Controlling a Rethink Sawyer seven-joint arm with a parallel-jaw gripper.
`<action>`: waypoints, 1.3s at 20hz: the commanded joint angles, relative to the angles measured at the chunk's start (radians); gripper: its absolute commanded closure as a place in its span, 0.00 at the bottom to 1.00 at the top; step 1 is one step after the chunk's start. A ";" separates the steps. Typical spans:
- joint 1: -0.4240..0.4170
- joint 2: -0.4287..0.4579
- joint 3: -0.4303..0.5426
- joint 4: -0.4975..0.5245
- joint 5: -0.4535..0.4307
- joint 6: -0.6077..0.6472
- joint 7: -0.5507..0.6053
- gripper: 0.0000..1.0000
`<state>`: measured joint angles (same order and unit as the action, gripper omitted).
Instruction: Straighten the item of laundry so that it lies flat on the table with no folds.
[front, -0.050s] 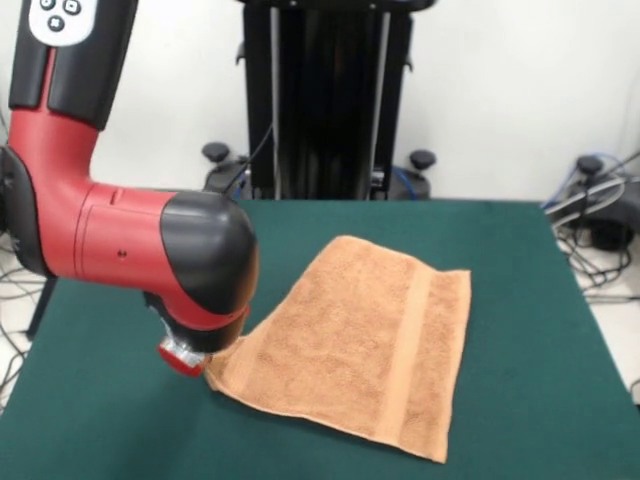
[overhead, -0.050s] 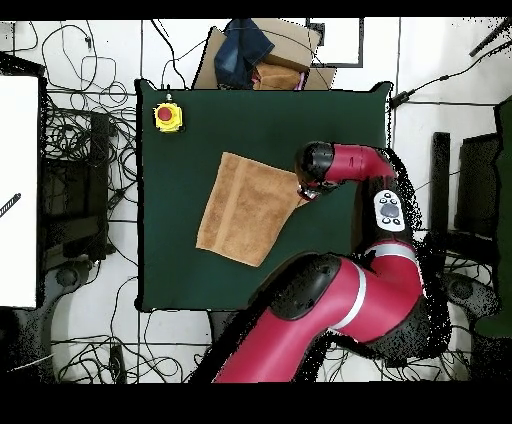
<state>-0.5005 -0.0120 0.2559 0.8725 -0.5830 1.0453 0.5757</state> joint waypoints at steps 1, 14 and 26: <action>0.005 0.049 0.024 -0.071 -0.071 0.057 -0.188 1.00; 0.041 -0.072 -0.019 0.245 0.029 -0.144 0.212 1.00; 0.066 -0.506 -0.055 0.695 0.220 0.030 0.210 1.00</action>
<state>-0.4759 -0.3792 0.2307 1.3656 -0.4226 0.9740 0.5441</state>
